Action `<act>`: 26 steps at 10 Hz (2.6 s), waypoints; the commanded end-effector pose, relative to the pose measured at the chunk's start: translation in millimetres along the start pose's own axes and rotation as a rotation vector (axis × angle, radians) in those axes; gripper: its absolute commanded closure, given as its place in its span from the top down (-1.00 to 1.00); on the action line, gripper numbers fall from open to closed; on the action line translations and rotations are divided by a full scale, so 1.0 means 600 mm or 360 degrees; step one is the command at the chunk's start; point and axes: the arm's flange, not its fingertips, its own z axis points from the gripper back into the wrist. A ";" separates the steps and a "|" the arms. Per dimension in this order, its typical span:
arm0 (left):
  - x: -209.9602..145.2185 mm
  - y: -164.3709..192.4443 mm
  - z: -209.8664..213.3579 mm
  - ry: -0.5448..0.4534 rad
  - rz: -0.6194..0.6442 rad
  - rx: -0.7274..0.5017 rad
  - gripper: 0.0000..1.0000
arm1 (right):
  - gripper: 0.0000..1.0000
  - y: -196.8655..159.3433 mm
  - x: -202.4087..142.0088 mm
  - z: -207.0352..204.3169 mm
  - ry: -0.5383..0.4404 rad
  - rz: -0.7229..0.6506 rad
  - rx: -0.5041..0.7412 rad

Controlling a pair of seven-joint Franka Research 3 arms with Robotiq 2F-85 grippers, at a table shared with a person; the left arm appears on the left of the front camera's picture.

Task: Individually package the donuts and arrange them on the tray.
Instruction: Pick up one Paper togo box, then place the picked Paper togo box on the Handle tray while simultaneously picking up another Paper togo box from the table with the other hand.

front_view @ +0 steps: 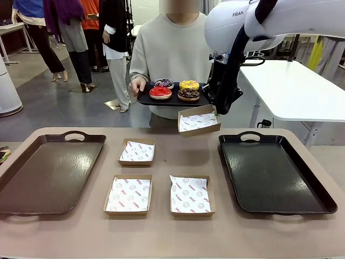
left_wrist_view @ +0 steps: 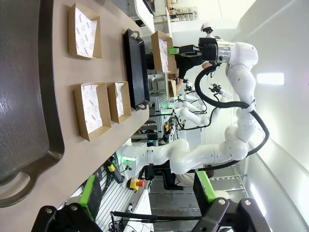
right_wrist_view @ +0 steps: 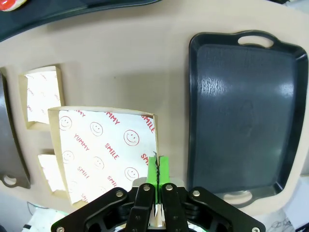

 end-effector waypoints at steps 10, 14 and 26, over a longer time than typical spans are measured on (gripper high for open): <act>0.000 -0.003 -0.001 -0.0027 0.0010 -0.0014 1.00 | -1.00 -0.004 -0.001 -0.004 -0.0007 0.0000 0.0002; 0.000 -0.003 -0.001 -0.0027 0.0010 -0.0014 1.00 | -1.00 -0.004 -0.001 -0.004 -0.0007 0.0000 0.0002; 0.000 -0.003 -0.001 -0.0027 0.0010 -0.0014 1.00 | -1.00 -0.004 -0.001 -0.004 -0.0007 0.0000 0.0002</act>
